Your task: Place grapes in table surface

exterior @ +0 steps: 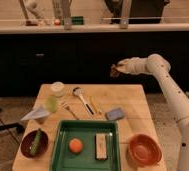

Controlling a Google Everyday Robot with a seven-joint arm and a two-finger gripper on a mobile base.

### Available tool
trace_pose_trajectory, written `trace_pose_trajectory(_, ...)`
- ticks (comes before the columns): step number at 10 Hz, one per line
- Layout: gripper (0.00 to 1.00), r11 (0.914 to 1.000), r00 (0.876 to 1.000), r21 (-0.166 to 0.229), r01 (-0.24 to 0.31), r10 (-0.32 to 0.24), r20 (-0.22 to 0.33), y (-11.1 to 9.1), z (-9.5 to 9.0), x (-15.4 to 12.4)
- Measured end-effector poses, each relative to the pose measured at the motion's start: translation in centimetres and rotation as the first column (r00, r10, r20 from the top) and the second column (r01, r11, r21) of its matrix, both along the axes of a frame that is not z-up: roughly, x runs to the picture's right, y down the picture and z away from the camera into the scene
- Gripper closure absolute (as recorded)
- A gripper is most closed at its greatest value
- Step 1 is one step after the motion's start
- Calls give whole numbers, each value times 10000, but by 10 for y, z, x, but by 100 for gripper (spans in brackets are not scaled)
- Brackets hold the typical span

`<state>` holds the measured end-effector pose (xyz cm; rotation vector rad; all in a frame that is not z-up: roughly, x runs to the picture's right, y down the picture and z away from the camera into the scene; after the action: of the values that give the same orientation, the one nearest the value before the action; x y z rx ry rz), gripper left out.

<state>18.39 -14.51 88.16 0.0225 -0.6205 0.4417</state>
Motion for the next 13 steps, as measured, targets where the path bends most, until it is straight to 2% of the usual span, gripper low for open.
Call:
trace_pose_trajectory(2, 100, 9996, 9999, 272, 115, -114, -14, -7, -9, -6)
trace_pose_trajectory(5, 100, 9984, 9996, 481, 280, -275, -114, -7, -24, -7)
trace_pose_trajectory(9, 100, 9987, 9979, 363, 368, -348, -540, 7, -54, 5)
trace_pose_trajectory(13, 100, 9993, 9962, 180, 328, -312, -813, 26, -68, 17)
